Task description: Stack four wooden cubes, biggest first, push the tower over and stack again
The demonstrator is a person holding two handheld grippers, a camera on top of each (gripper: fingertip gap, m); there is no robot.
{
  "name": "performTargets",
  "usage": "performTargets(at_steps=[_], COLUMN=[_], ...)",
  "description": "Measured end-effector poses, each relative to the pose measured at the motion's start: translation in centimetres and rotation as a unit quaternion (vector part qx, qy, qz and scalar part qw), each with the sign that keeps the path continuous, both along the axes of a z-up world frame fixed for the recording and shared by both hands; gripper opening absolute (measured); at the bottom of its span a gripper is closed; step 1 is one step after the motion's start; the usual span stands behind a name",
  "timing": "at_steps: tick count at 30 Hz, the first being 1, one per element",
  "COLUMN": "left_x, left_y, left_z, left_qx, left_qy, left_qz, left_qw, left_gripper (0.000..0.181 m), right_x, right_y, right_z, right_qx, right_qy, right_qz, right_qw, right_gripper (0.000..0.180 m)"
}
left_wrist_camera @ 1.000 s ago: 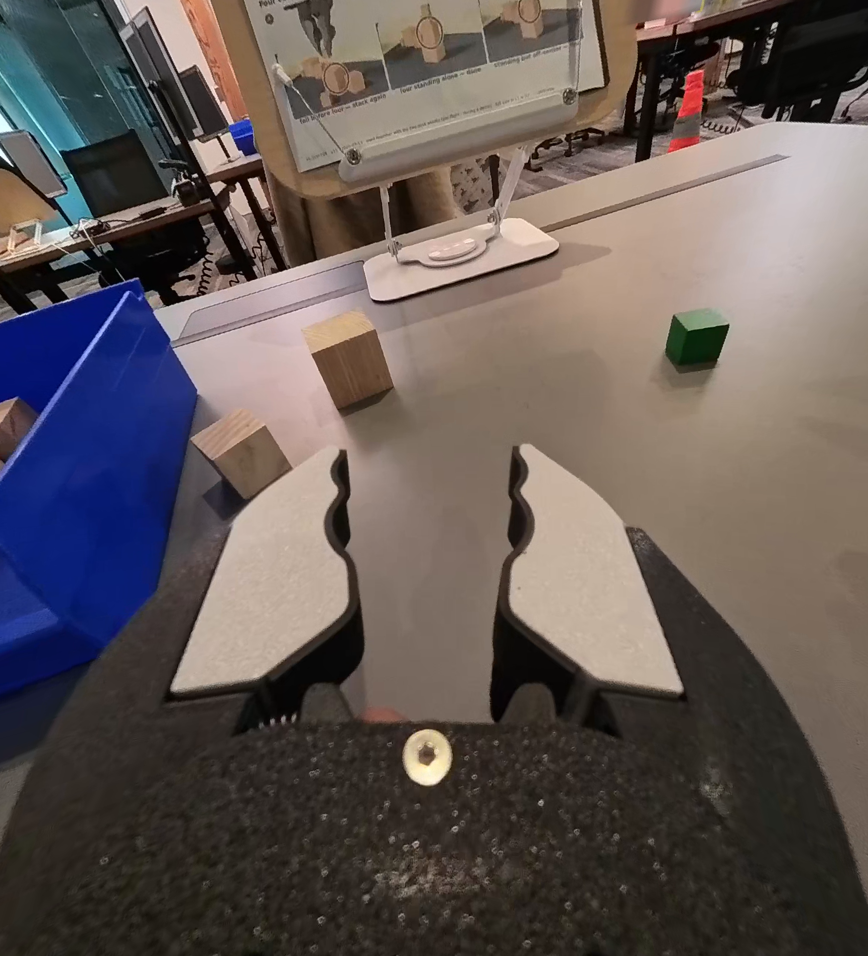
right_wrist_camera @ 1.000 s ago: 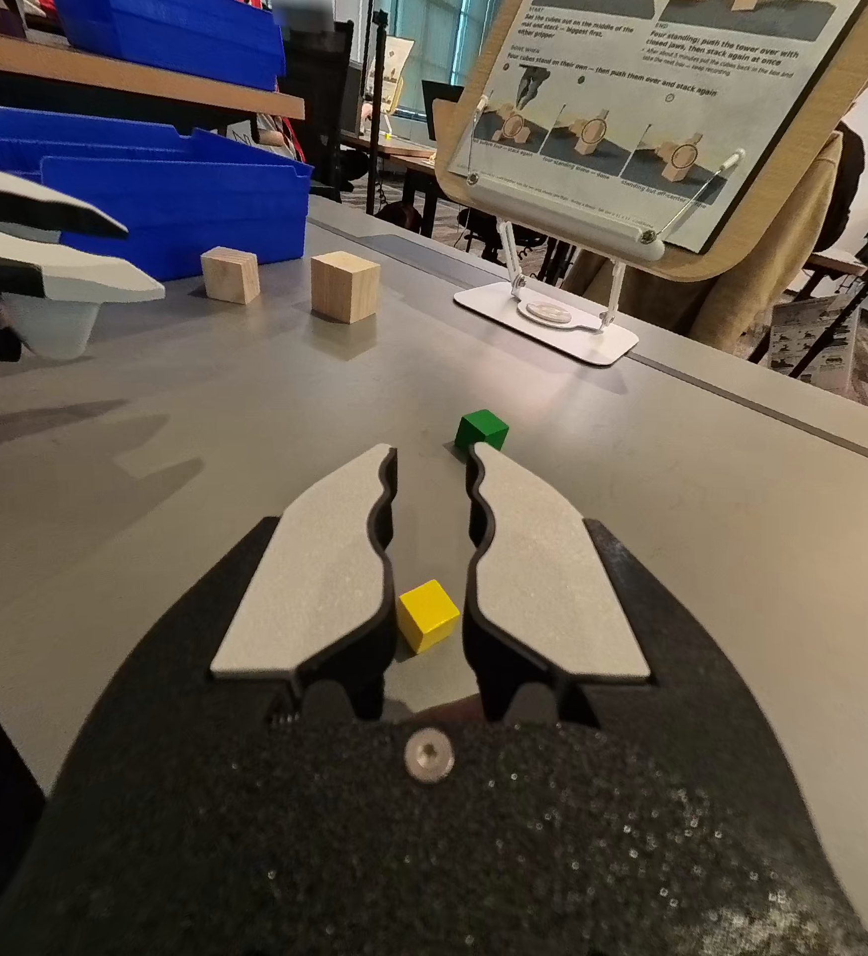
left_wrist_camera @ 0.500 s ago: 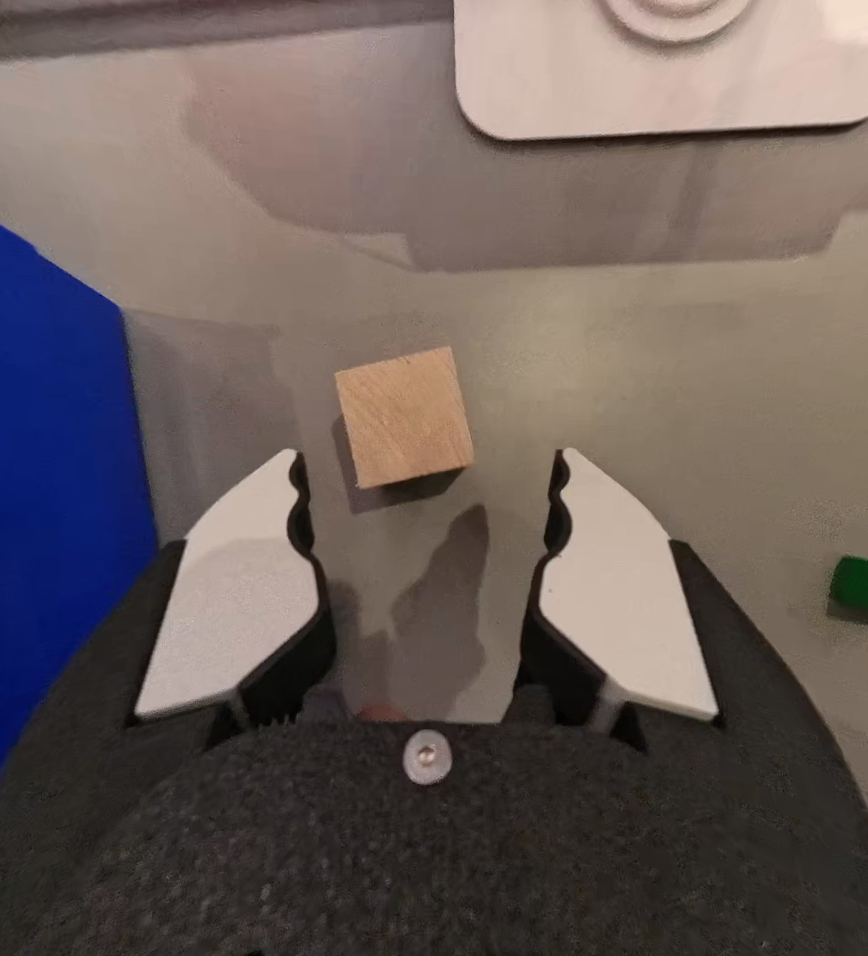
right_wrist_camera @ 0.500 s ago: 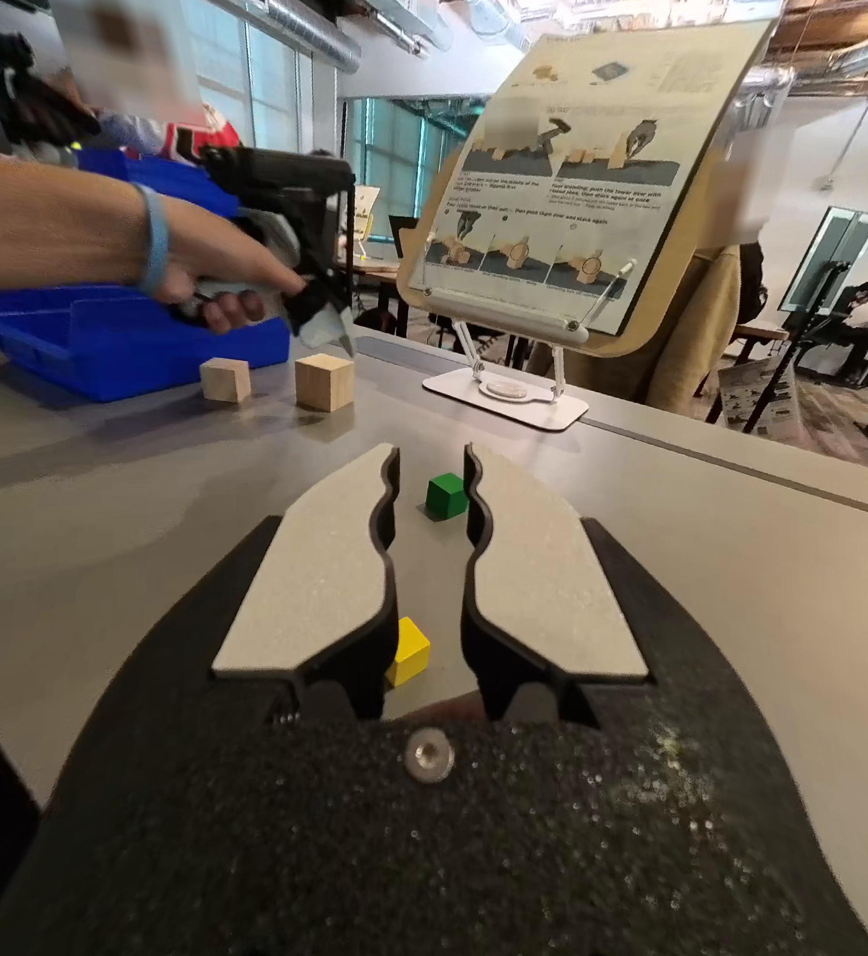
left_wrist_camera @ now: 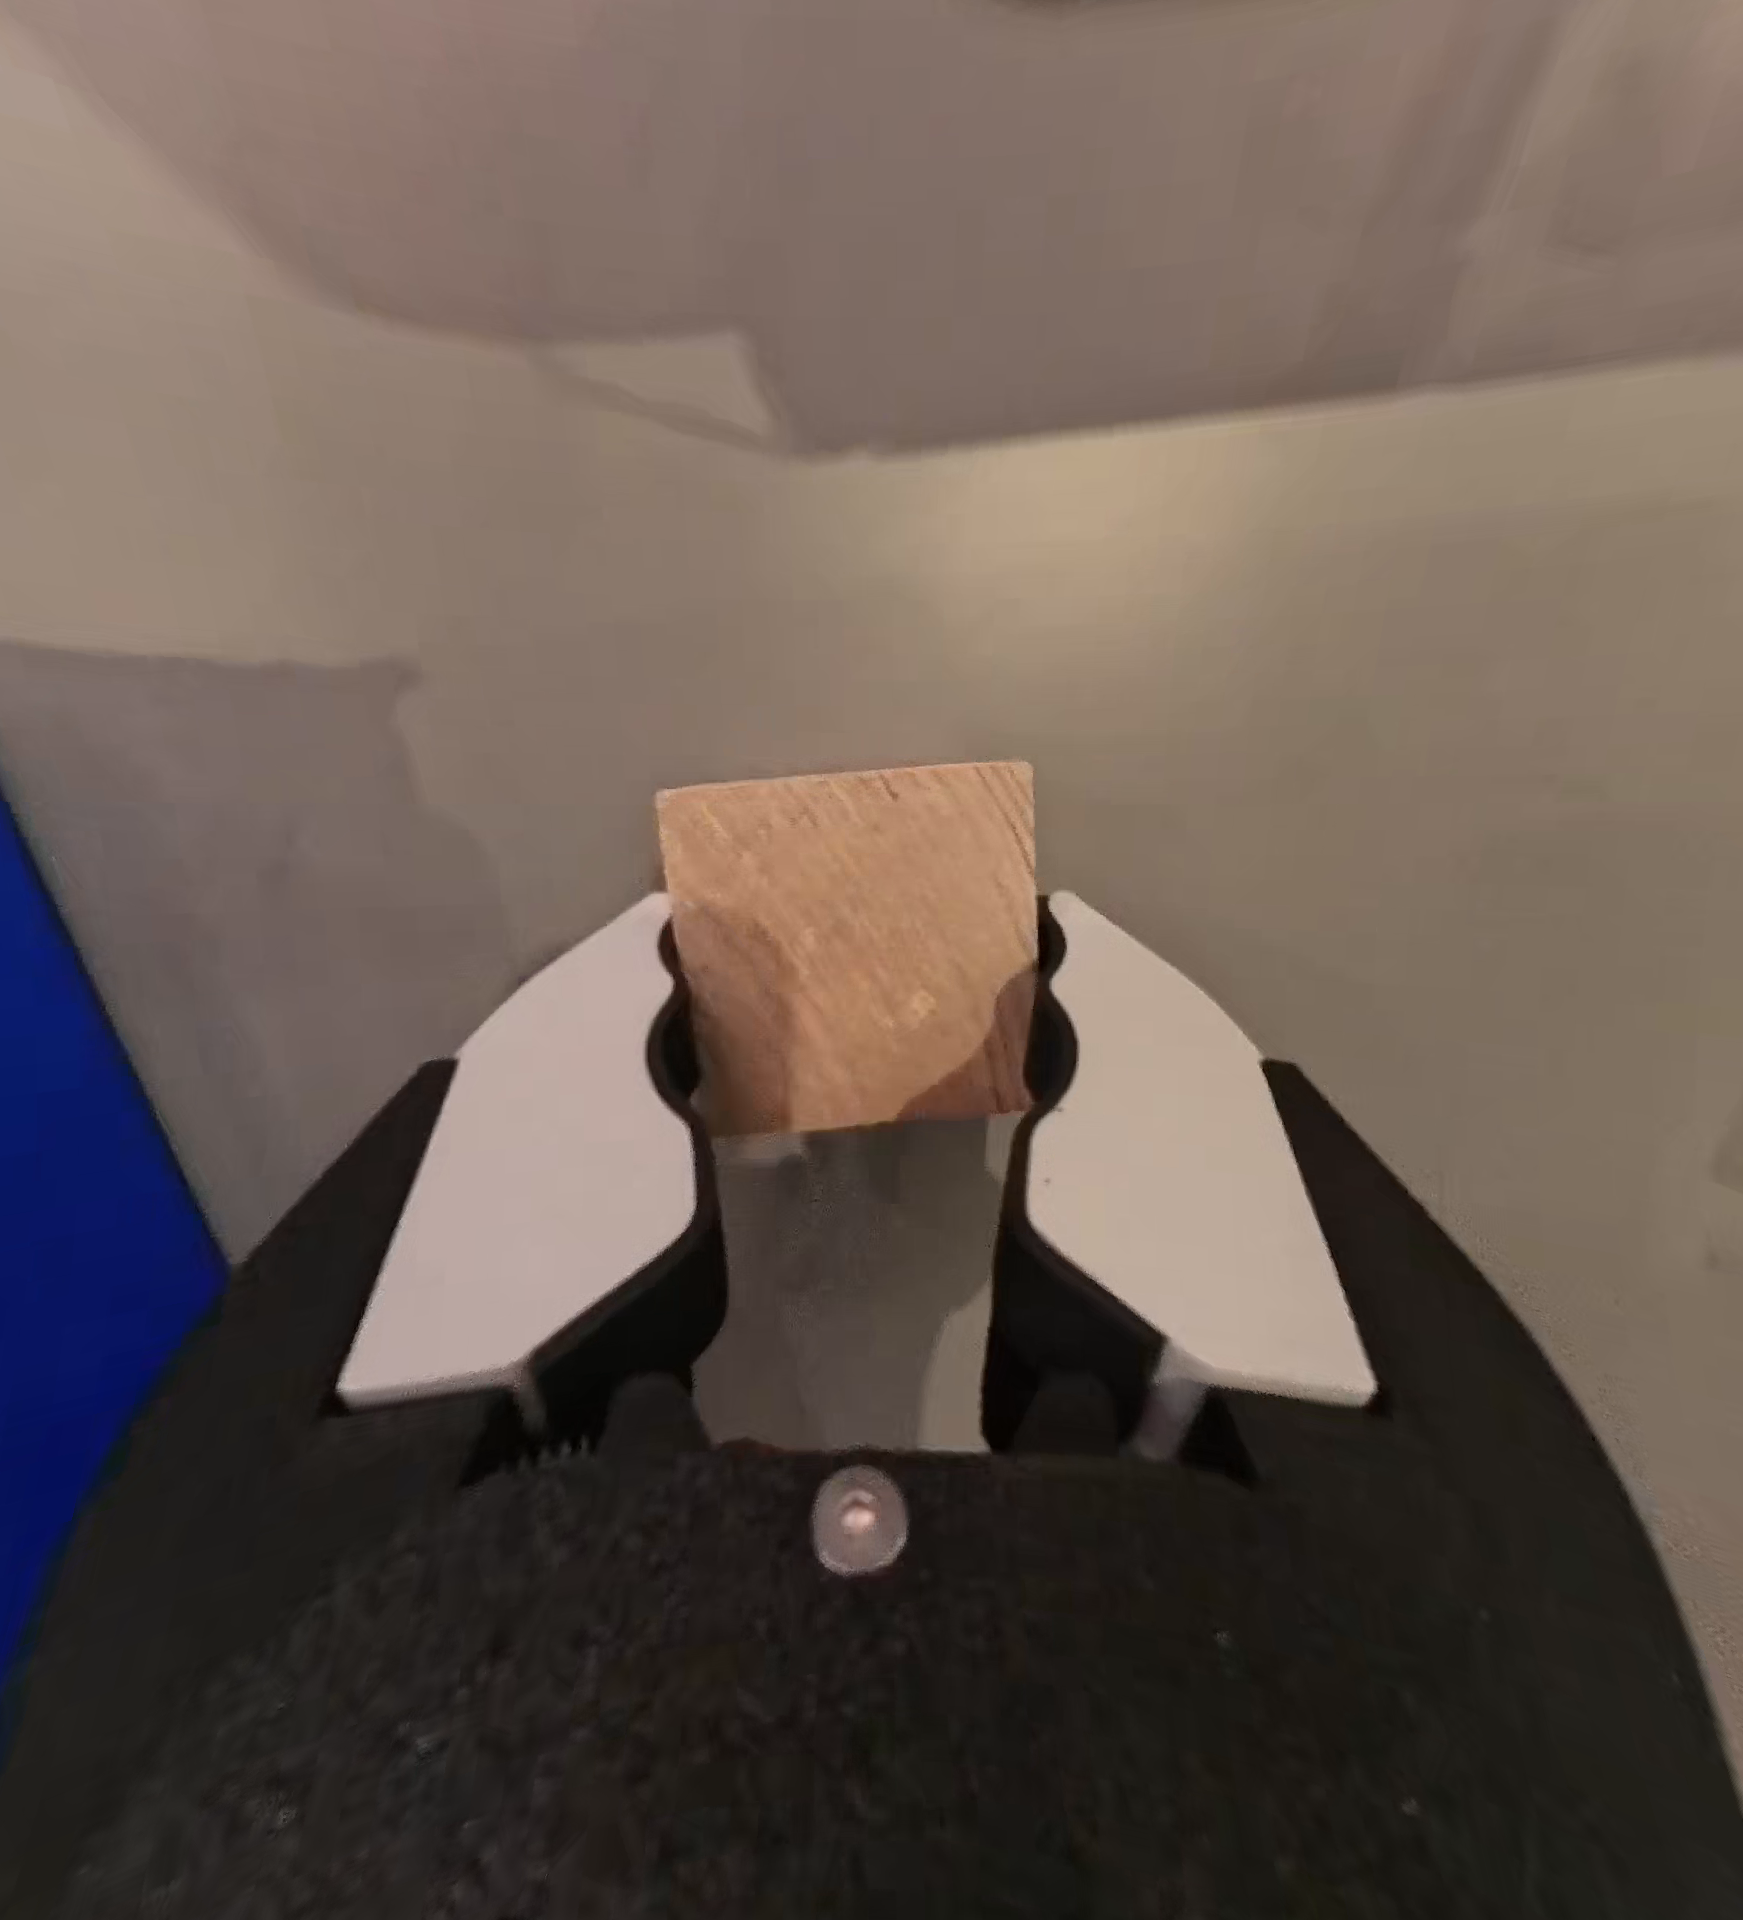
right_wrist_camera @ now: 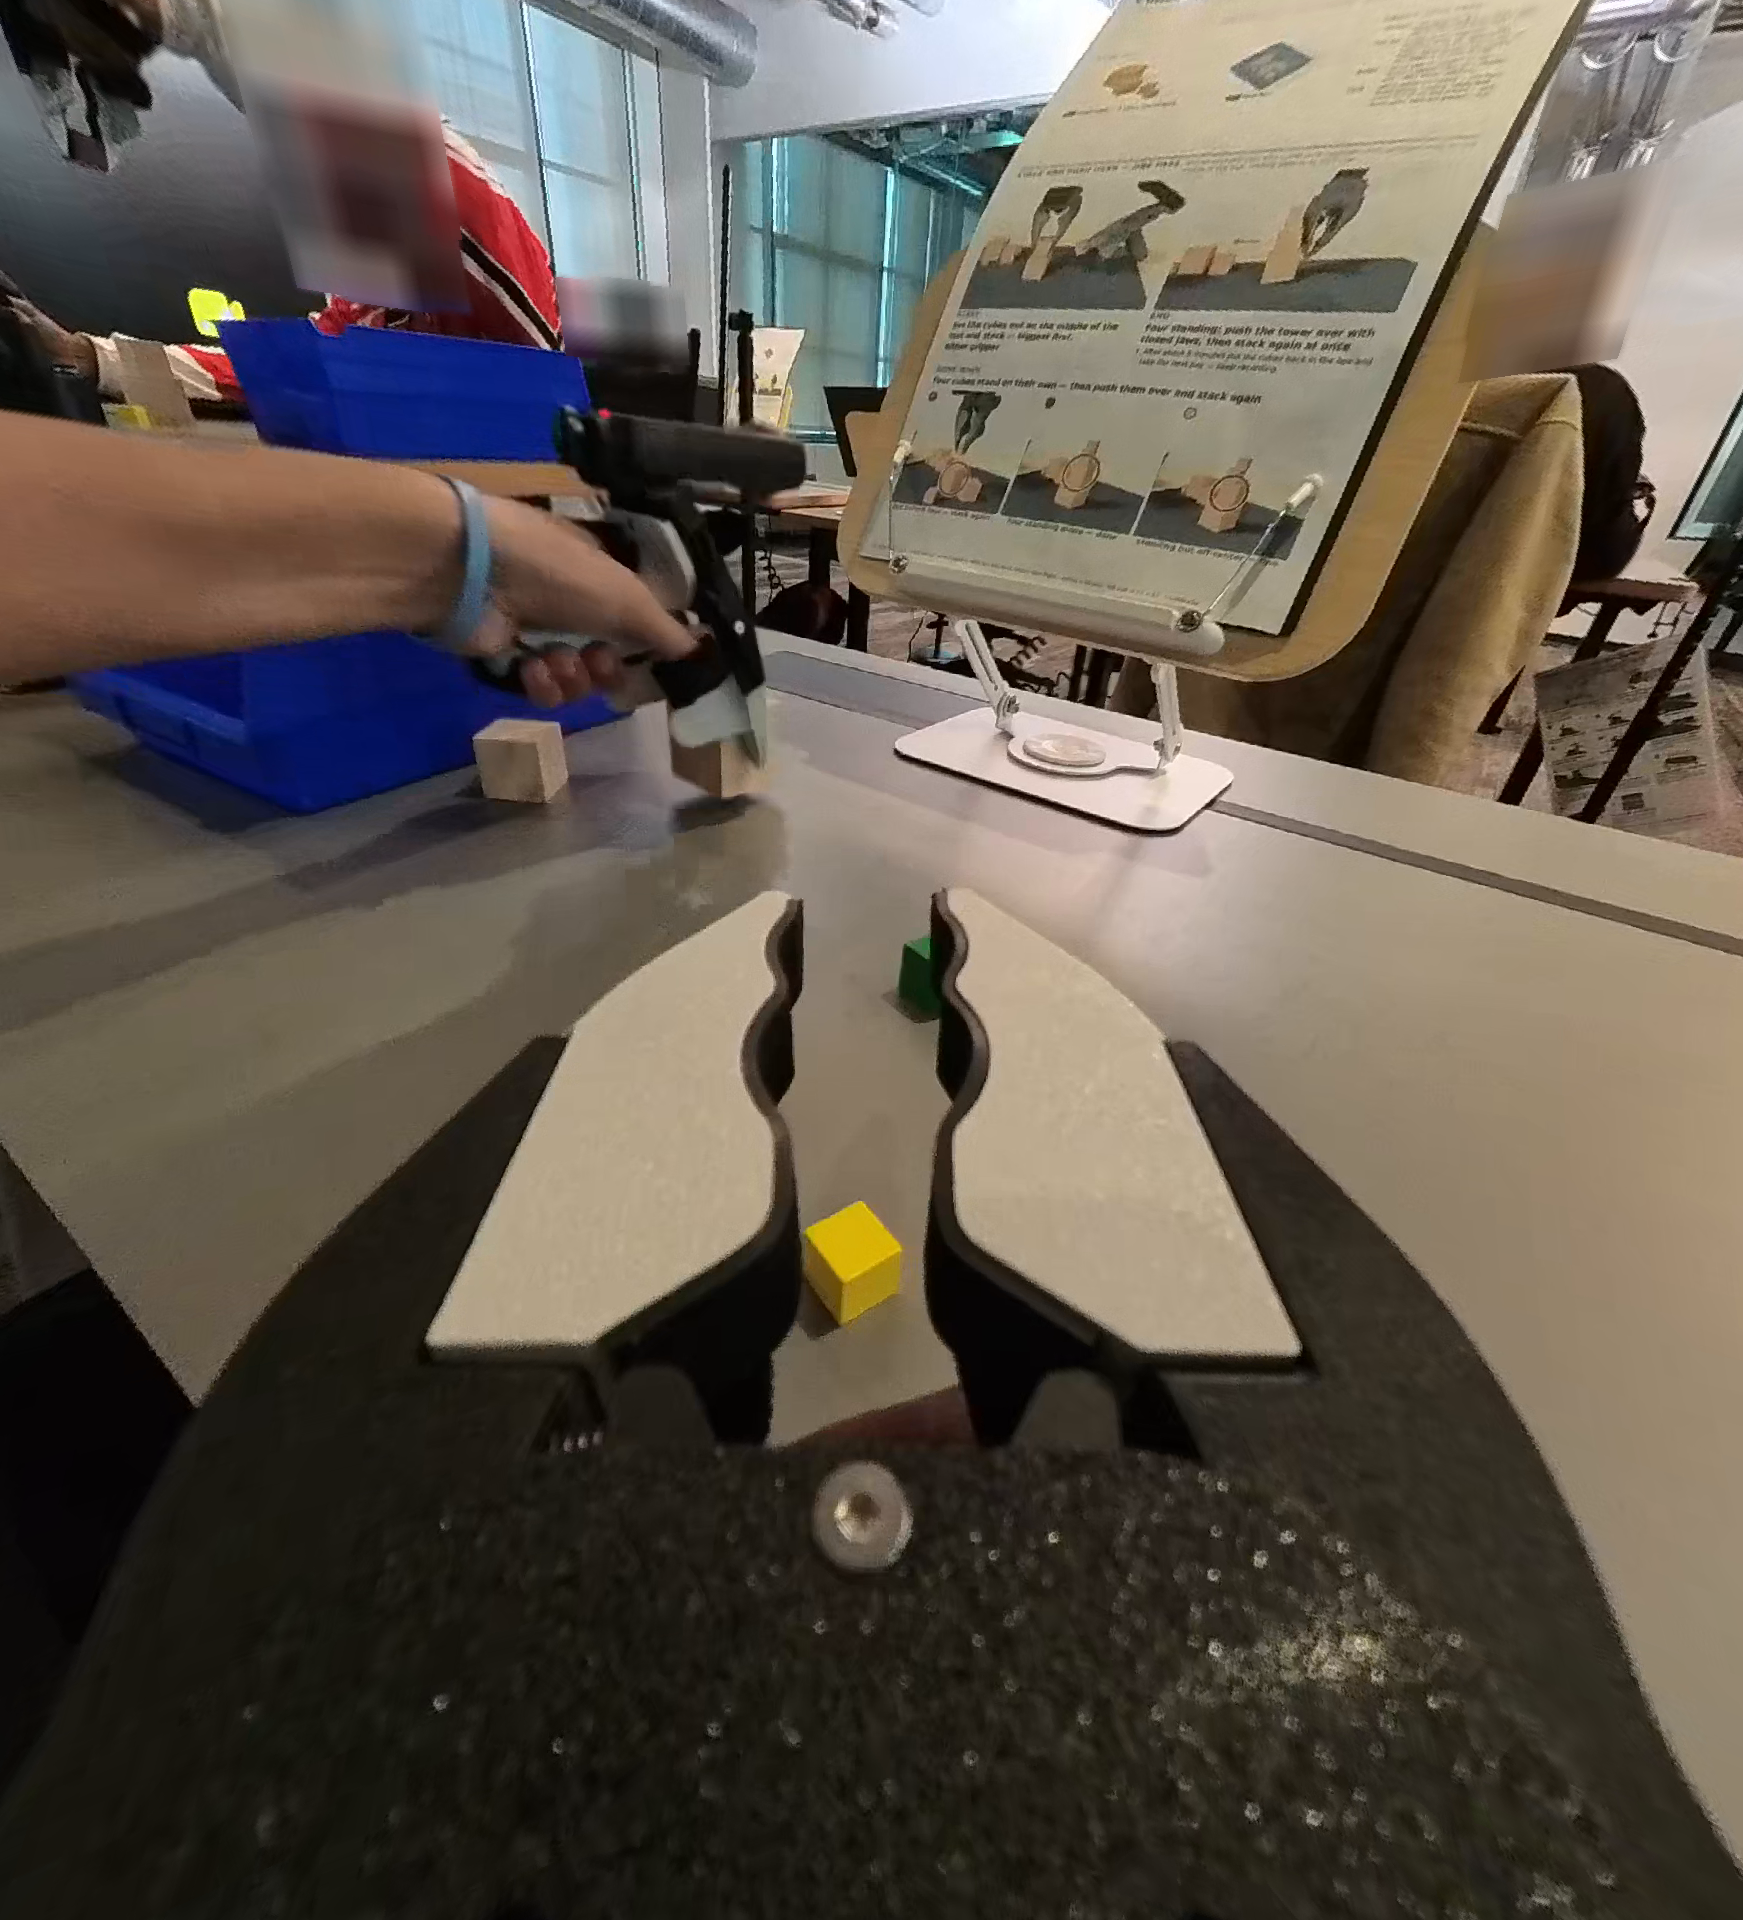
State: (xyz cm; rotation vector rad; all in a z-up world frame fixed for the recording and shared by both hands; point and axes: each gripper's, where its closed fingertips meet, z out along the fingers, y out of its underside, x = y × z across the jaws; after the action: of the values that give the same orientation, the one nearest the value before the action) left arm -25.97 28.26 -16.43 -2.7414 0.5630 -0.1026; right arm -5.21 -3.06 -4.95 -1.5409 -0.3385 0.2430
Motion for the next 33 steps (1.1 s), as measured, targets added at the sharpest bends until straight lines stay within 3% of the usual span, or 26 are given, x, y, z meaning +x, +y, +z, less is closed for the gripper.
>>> performTargets(at_steps=[3,7,13,17,24,28,31,33], left_x=[2.3,6.5,9.8,10.5,10.4,10.5,10.1,8.4], left_y=[-0.4,-6.4,-13.4,-14.7,-15.7,-15.9,-15.8,-14.1], left_z=[3.7,7.2,6.1,2.7,-0.6,-0.3,3.1,6.0], left_qx=[0.050,0.066,0.054,0.048,0.005,-0.016,0.008,0.039], left_qy=[0.003,-0.012,-0.004,0.046,0.052,0.047,0.005,0.002], left_qz=[-0.144,-0.418,-0.591,-0.634,-0.648,-0.622,-0.598,-0.548], left_qw=[0.988,0.906,0.805,0.770,0.760,0.782,0.802,0.835], left_gripper=[0.061,0.061,0.061,0.061,0.061,0.064,0.075,0.085], right_x=[0.4,0.9,1.5,1.6,1.4,1.3,1.1,0.9], right_y=[0.0,0.2,0.4,0.5,0.6,0.7,0.6,0.5], right_z=[0.2,0.1,-0.4,-1.0,-1.7,-1.9,-2.0,-2.1], right_qx=[0.001,0.004,-0.001,-0.006,-0.014,-0.019,-0.021,-0.023], right_qy=[0.003,-0.001,-0.004,-0.013,-0.020,-0.019,-0.016,-0.016], right_qz=[0.001,0.005,0.002,-0.001,0.005,0.006,0.011,0.014], right_qw=[1.000,1.000,1.000,1.000,1.000,1.000,1.000,1.000], right_gripper=[0.022,0.022,0.022,0.022,0.022,0.022,0.022,0.022])
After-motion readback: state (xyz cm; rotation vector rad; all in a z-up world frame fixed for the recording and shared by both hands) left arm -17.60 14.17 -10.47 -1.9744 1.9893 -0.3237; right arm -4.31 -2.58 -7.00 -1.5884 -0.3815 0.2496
